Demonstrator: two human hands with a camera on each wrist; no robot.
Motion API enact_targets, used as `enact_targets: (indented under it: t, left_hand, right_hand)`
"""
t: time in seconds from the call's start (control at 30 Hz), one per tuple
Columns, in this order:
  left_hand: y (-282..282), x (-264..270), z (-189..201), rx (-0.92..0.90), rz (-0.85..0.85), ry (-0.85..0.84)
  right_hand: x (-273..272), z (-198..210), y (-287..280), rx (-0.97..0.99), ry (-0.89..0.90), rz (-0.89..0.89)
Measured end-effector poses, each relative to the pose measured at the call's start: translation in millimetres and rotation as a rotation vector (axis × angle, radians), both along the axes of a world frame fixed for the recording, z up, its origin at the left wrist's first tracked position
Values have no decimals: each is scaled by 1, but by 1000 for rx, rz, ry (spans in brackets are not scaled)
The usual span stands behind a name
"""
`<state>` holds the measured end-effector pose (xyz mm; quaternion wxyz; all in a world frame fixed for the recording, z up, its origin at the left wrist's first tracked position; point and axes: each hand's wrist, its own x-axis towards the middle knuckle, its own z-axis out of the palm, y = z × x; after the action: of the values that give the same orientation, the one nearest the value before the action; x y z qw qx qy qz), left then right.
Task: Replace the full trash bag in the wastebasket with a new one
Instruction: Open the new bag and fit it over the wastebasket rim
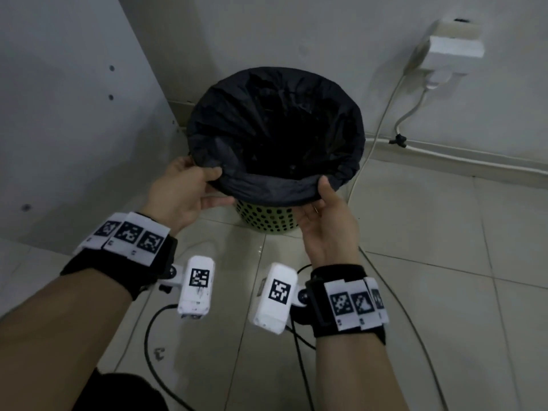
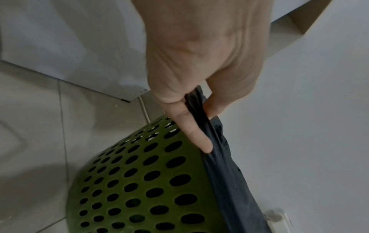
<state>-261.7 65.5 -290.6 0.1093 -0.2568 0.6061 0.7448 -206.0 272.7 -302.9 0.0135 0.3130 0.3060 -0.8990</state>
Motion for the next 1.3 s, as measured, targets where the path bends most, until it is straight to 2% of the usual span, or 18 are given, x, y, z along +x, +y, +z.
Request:
enact_targets:
  t: [0.23,0.33,0.43,0.7,0.87,0.97,1.03,1.07,1.13,1.2,1.23,1.3]
  left_hand:
    - [3,0,-1,-71,9,32]
    - [0,-1,2,-68,-4,41]
    - [0,-4,5,-90,-26,44]
    - [3,-3,15,-122,-46,42]
    - [12,0,21,-109,-44,61]
    - [22,12,21,-139,-59,16]
    - [25,18,19,-161,-65,20]
    - [26,19,19,-168,-60,26]
    - [24,18,20,-183,-72,38]
    - [23,18,20,-174,-76,52]
    - [22,18,19,-172,-74,55]
    - [24,22,18,-195,-107,71]
  right_hand:
    - [6,0,3,-4,-6,97]
    - [-1,3,21,79,-26,17]
    - [-10,8,34,71,-39,-28]
    - [-7,18,52,64,-115,110]
    - [-10,18,38,81,-135,63]
    - [1,12,29,99,-113,126]
    - [19,13,27,240,-148,188]
    - [26,17,30,396,-157,191]
    - [35,37,46,756,-127,61]
    - [34,78,60,1009,16,-100]
    - [30,102,63,1075,115,-136]
    - [9,140,58,1136,293,-61]
